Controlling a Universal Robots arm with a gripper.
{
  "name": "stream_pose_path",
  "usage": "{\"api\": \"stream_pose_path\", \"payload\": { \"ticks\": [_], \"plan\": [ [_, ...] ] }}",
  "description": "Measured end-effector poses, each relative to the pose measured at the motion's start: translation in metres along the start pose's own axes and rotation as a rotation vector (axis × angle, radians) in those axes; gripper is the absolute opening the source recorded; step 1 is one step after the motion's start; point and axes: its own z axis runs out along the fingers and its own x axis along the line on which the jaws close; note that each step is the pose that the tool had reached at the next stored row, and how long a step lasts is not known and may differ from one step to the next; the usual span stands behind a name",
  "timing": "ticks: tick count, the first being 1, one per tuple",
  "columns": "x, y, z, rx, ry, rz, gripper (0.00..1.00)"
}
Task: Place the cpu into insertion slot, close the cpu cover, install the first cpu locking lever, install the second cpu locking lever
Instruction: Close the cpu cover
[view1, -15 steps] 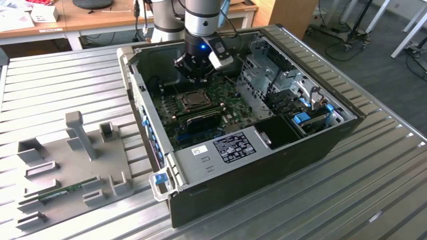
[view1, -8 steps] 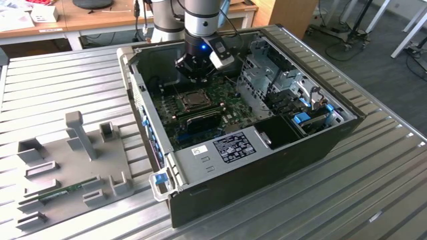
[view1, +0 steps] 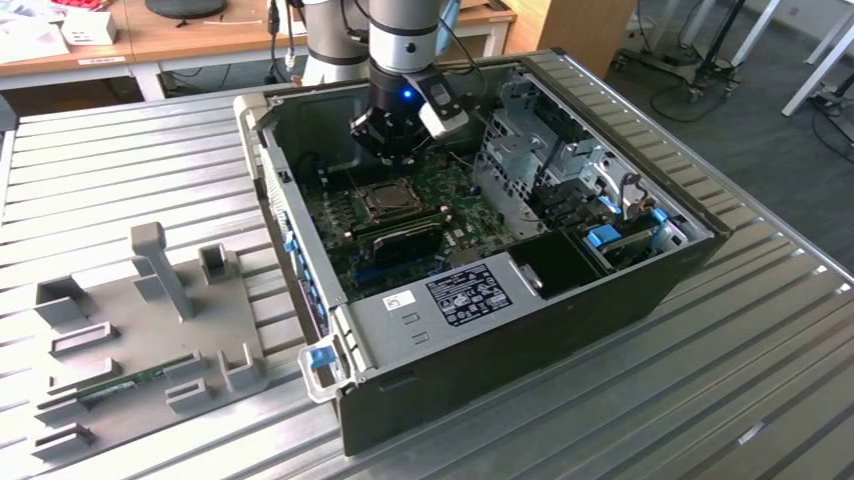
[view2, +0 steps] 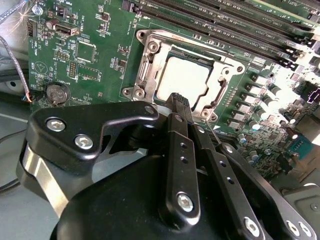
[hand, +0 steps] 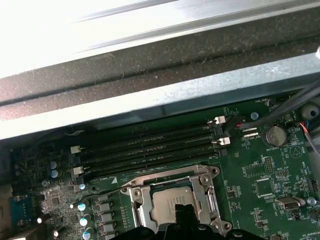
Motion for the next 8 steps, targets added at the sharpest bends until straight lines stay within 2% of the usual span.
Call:
{"api": "stream_pose_path", "payload": {
  "ticks": [3,8],
  "plan": [
    [0.0000,0.0000,0.0000,-0.0001,0.0003,-0.009,0.10],
    [0.0000,0.0000,0.0001,-0.0020,0.0033,-0.089,0.10]
  ]
}}
